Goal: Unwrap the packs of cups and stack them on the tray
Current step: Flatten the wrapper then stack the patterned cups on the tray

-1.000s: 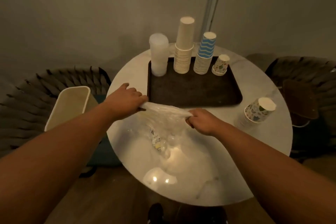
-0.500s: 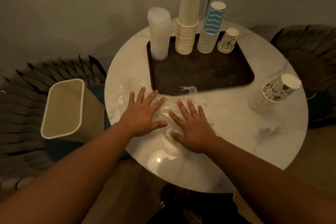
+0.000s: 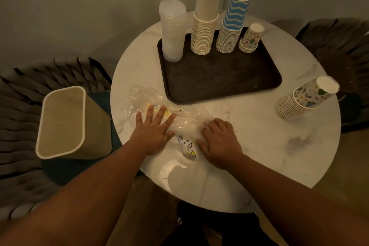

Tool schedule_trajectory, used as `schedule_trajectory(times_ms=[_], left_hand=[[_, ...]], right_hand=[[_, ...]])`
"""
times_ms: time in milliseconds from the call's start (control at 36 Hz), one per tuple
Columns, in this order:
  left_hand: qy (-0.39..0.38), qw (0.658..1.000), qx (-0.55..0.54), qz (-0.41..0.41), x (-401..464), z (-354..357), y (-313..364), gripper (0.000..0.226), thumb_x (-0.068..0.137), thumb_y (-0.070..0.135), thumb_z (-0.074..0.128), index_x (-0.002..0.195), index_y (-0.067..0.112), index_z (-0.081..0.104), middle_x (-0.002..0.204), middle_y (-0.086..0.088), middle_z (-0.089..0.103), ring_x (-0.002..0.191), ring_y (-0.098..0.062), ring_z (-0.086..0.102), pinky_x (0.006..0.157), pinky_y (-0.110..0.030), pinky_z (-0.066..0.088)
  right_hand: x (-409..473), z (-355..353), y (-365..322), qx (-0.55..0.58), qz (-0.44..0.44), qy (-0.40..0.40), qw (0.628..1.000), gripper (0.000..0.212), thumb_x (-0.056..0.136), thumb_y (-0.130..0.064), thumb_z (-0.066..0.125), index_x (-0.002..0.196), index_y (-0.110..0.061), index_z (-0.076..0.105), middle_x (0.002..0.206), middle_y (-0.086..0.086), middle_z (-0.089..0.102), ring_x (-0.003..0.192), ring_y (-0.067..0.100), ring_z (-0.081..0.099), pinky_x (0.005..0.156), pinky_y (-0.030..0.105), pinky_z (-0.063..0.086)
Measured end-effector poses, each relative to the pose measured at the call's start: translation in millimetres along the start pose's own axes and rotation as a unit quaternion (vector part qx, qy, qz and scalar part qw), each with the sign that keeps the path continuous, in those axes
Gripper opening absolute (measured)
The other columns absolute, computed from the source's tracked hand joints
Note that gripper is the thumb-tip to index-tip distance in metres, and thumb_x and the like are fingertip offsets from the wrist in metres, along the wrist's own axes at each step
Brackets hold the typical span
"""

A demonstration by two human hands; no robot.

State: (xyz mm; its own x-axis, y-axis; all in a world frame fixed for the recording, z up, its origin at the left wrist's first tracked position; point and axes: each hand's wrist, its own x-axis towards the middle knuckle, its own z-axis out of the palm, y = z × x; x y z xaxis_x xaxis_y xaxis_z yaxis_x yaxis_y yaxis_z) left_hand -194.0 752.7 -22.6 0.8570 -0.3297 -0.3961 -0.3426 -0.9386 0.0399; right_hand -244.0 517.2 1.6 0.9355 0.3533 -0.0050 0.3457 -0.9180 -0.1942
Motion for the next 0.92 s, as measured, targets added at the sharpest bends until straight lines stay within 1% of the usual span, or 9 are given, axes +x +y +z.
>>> schedule_trajectory(times_ms=[83,194,250,306,389,528,778,861,917], left_hand=[[-0.015,1.000,0.002,0.000,1.3,0.2,-0.7,0.067,0.093,0.068,0.004,0.151,0.041,-0.014,0.161,-0.001,-0.024,0.144,-0.032,-0.030,0.114,-0.062,-0.013],[-0.036,0.999,0.015,0.010,-0.5,-2.4,-0.9,0.079,0.092,0.071,0.021,0.150,0.038,-0.021,0.159,-0.004,-0.029,0.142,-0.035,-0.033,0.114,-0.063,-0.013],[-0.041,0.999,0.020,0.014,-2.0,-3.8,-1.1,0.081,0.094,0.068,0.026,0.151,0.035,-0.021,0.159,-0.003,-0.030,0.142,-0.036,-0.033,0.114,-0.064,-0.010],[-0.036,0.999,0.010,0.008,-2.2,-3.5,-0.8,0.073,0.094,0.067,0.015,0.152,0.036,-0.018,0.158,-0.002,-0.030,0.143,-0.034,-0.031,0.114,-0.064,-0.010],[-0.019,1.000,-0.004,-0.004,0.1,-0.7,-0.1,0.067,0.094,0.067,0.005,0.152,0.040,-0.013,0.160,0.000,-0.026,0.144,-0.032,-0.029,0.114,-0.061,-0.013],[-0.008,1.000,0.000,-0.001,0.4,1.5,-0.8,0.065,0.096,0.064,0.009,0.152,0.039,-0.014,0.161,0.000,-0.025,0.145,-0.032,-0.029,0.114,-0.060,-0.013],[-0.057,0.998,0.020,0.004,-1.6,-19.1,-1.3,0.073,0.093,0.070,0.013,0.153,0.038,-0.013,0.161,0.001,-0.023,0.146,-0.032,-0.024,0.115,-0.063,-0.009],[-0.033,0.999,0.038,0.006,-8.9,-37.4,1.9,0.074,0.092,0.072,0.013,0.155,0.036,-0.003,0.165,0.001,-0.007,0.150,-0.030,-0.011,0.116,-0.062,-0.006],[-0.018,0.999,0.045,0.006,-12.4,-52.7,7.6,0.073,0.092,0.071,0.013,0.155,0.033,0.011,0.164,-0.001,0.011,0.151,-0.029,0.005,0.118,-0.060,-0.001]], right_hand=[[8.8,-11.2,-23.3,0.093,-0.109,0.112,0.983,0.032,0.090,-0.033,0.048,0.107,-0.012,0.067,0.107,0.010,0.063,0.102,0.024,0.049,0.091,0.038,0.040],[32.5,-19.6,-61.2,0.157,-0.211,0.015,0.965,0.044,0.097,-0.031,0.042,0.135,-0.010,0.053,0.138,0.014,0.053,0.128,0.026,0.046,0.110,0.039,0.033],[45.2,-17.6,-67.5,0.119,-0.178,-0.038,0.976,0.052,0.100,-0.037,0.039,0.148,-0.016,0.037,0.156,0.011,0.032,0.145,0.028,0.023,0.120,0.043,0.014],[53.4,-12.4,-58.1,0.059,-0.071,-0.072,0.993,0.061,0.100,-0.048,0.034,0.154,-0.025,0.017,0.163,0.008,0.008,0.150,0.028,-0.002,0.120,0.046,-0.001],[46.8,1.5,-27.6,0.015,0.094,-0.141,0.985,0.072,0.097,-0.062,0.023,0.155,-0.026,-0.001,0.161,0.013,-0.014,0.147,0.032,-0.016,0.119,0.050,-0.006],[20.4,19.6,0.5,0.001,0.086,-0.205,0.975,0.073,0.095,-0.065,0.014,0.152,-0.029,-0.015,0.159,0.007,-0.026,0.145,0.026,-0.026,0.118,0.049,-0.013],[19.7,12.1,2.7,-0.005,0.082,-0.182,0.980,0.075,0.092,-0.070,0.010,0.153,-0.031,-0.008,0.162,0.004,-0.016,0.147,0.026,-0.019,0.117,0.053,-0.012],[9.2,-2.2,8.0,0.013,0.063,-0.129,0.990,0.081,0.083,-0.071,-0.002,0.154,-0.033,0.001,0.163,0.001,-0.005,0.149,0.023,-0.011,0.118,0.050,-0.010],[-1.1,-11.3,15.1,0.058,0.051,-0.073,0.994,0.075,0.088,-0.065,0.006,0.154,-0.030,0.015,0.163,0.001,0.010,0.150,0.022,0.003,0.120,0.043,-0.004]])
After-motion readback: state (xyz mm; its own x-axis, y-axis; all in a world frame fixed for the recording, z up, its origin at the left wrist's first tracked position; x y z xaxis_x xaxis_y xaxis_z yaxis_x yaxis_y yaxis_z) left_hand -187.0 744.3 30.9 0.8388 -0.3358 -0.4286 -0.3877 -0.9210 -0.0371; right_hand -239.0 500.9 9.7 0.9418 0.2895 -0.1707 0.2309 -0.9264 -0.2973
